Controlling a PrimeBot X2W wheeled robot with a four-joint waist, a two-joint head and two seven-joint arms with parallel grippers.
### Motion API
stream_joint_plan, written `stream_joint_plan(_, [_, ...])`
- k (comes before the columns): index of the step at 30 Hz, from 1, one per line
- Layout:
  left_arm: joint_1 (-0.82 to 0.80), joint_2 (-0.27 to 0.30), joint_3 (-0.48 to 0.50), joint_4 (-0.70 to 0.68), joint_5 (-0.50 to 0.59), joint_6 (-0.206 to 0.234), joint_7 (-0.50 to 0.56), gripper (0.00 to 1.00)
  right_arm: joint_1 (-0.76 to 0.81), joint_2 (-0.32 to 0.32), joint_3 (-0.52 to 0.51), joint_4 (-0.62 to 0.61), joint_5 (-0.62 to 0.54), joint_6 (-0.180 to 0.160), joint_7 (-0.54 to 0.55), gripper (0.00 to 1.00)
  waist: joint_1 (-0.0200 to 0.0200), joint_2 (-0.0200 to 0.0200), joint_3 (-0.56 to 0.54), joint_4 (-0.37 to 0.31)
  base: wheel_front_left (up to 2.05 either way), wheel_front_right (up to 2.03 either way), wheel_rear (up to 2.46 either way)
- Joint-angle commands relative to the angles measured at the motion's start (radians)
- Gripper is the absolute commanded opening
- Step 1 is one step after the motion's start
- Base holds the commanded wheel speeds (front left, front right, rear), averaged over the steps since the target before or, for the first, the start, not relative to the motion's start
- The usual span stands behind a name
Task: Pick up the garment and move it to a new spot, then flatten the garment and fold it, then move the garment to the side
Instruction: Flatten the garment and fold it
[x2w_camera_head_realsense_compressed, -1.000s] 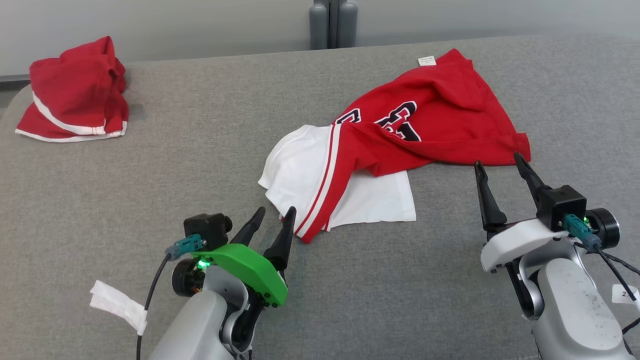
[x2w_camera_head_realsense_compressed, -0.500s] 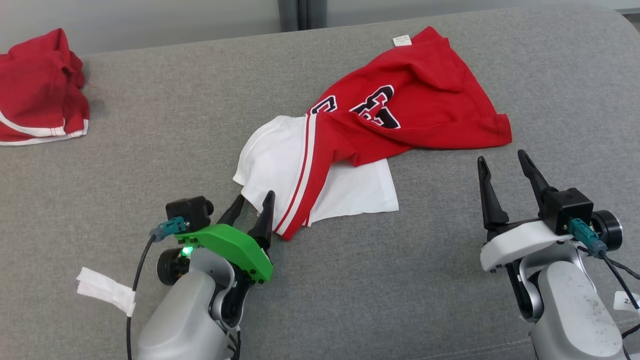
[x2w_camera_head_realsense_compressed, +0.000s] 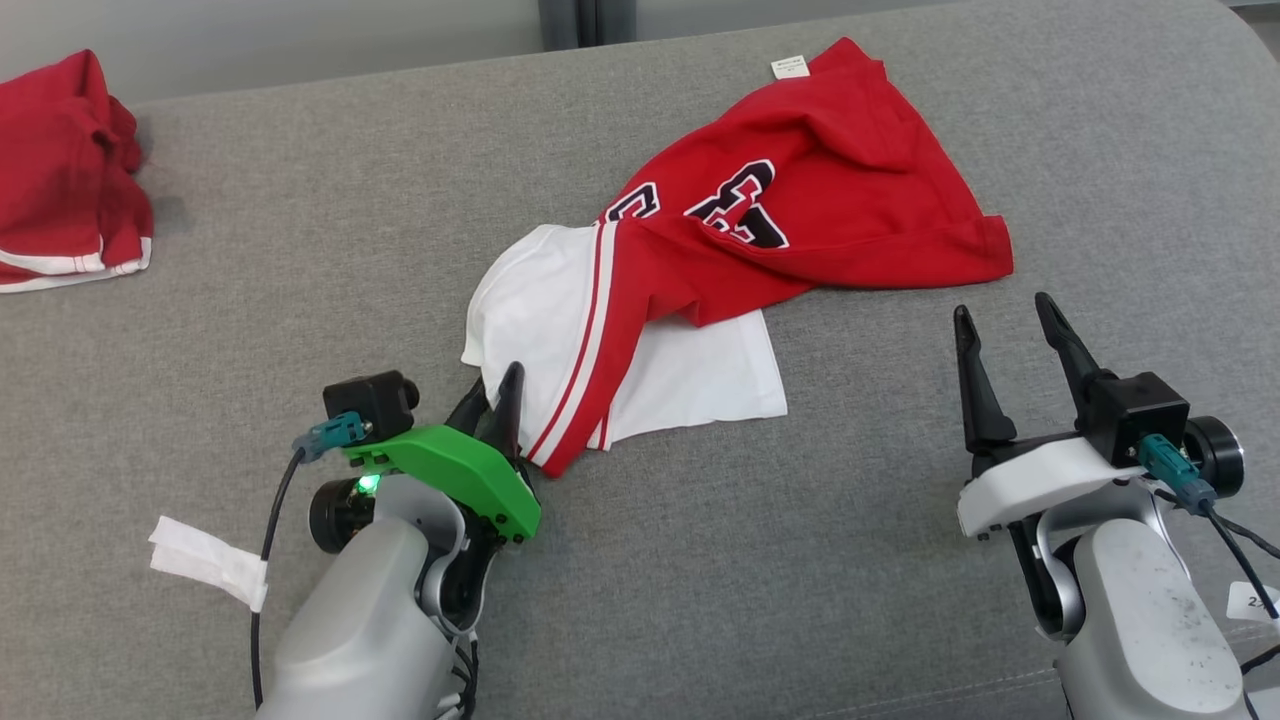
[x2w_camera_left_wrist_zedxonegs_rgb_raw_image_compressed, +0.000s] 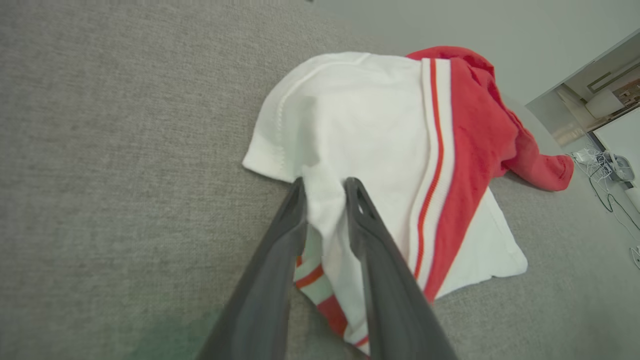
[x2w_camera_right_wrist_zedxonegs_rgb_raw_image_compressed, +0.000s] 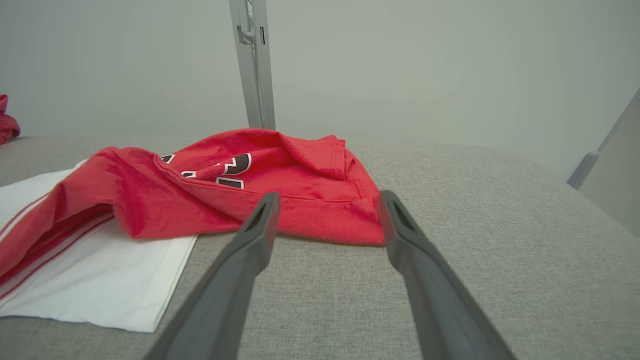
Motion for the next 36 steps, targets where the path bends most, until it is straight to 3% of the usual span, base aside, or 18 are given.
stream_joint_plan(1, [-0.021, 0.004, 0.005, 0.003, -0.005, -0.002, -0.018, 0.33, 0.000, -0.003, -0.004, -0.008, -0.003, -0.002, -0.003, 1.00, 0.0000, 0.0000, 0.003, -0.003, 0.00, 0.00, 0.00])
stream_joint_plan(8, [-0.055, 0.007, 0.027, -0.023, 0.001, -0.011, -0.090, 0.00, 0.007, -0.001, -0.018, -0.019, -0.009, -0.002, -0.003, 1.00, 0.0000, 0.0000, 0.002, -0.002, 0.00, 0.00, 0.00])
stream_joint_plan(14, [-0.093, 0.038, 0.016, -0.105, 0.083, -0.016, -0.118, 0.00, 0.017, 0.004, -0.025, -0.024, -0.013, -0.002, -0.003, 1.00, 0.0000, 0.0000, -0.008, 0.011, 0.00, 0.00, 0.00])
stream_joint_plan(17, [-0.094, 0.066, -0.016, -0.198, 0.177, -0.023, -0.121, 0.00, 0.022, 0.006, -0.032, -0.027, -0.015, -0.002, -0.003, 1.00, 0.0000, 0.0000, -0.013, 0.021, 0.00, 0.00, 0.00])
stream_joint_plan(23, [0.008, 0.098, -0.170, -0.326, 0.318, -0.034, -0.121, 0.00, 0.033, 0.009, -0.049, -0.029, -0.020, -0.002, -0.003, 1.00, 0.0000, 0.0000, -0.019, 0.035, 0.00, 0.00, 0.00])
stream_joint_plan(28, [0.090, 0.091, -0.287, -0.322, 0.345, -0.036, -0.116, 0.00, 0.043, 0.011, -0.073, -0.031, -0.024, -0.002, -0.003, 1.00, 0.0000, 0.0000, -0.019, 0.043, 0.00, 0.00, 0.00])
stream_joint_plan(36, [0.128, 0.034, -0.377, -0.241, 0.308, -0.038, -0.119, 0.00, 0.054, 0.017, -0.104, -0.035, -0.035, -0.002, -0.003, 1.00, 0.0000, 0.0000, -0.023, 0.046, 0.00, 0.00, 0.00])
